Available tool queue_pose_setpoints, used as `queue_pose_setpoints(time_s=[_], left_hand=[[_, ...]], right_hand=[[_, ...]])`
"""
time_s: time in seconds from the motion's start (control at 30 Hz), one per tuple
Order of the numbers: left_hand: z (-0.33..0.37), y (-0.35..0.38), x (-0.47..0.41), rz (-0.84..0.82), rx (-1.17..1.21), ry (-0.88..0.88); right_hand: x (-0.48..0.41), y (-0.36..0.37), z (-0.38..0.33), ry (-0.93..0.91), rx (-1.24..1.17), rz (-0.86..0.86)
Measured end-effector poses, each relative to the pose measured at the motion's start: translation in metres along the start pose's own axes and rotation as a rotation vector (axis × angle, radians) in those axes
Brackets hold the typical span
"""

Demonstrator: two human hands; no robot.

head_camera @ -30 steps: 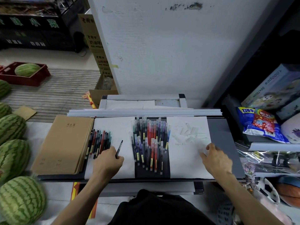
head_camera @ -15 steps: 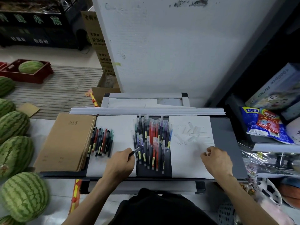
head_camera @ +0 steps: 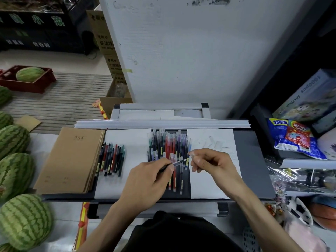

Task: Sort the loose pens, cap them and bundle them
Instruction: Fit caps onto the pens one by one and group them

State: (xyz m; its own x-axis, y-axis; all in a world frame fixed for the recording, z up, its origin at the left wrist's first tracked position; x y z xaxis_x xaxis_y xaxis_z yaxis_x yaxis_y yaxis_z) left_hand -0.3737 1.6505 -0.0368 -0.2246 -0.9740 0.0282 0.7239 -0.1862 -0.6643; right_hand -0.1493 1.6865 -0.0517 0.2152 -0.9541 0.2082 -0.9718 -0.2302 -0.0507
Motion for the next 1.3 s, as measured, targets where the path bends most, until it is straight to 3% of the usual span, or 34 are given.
queue_pose_setpoints(time_s=[0.5,0.67,0.83,0.97,1.17,1.3], left_hand=[[0.003,-0.013,0.000,0.074,-0.107,0.095],[0.004,-0.015,0.000,0.078,-0.104,0.073],[0.008,-0.007,-0.002,0.039,-0.134,0.102],[0.006,0.004,-0.002,0.041,-0.208,0.110],[0.009,0.008,-0.005,0.085,-0.353,0.202],[0.013,0.012,-0.015,0.088,-0.324,0.182]], right_hand=[[0.000,0.004,-0.020,-0.065,0.293,-0.139],[0.001,0.001,-0.016,-0.043,0.226,-0.069],[0.002,0.014,-0.013,-0.067,0.318,-0.127],[-0.002,0.022,-0.005,-0.048,0.384,-0.048],[-0.004,0.026,0.006,0.127,0.112,-0.004],[0.000,0.034,0.017,0.275,-0.355,0.029]])
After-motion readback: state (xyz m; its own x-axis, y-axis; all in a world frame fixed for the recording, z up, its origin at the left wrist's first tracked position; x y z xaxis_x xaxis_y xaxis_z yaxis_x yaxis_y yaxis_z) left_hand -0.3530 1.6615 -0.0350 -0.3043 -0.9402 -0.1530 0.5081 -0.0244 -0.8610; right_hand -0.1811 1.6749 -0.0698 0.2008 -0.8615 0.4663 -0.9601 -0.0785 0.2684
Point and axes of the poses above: each hand's wrist, its own x-axis away from the middle knuckle, its own y-axis out of the palm, z = x × y, the point moved 3 cm from there along -x, towards the middle knuckle, and after that the axes turned 4 degrees about x, right-handed, at the moved point
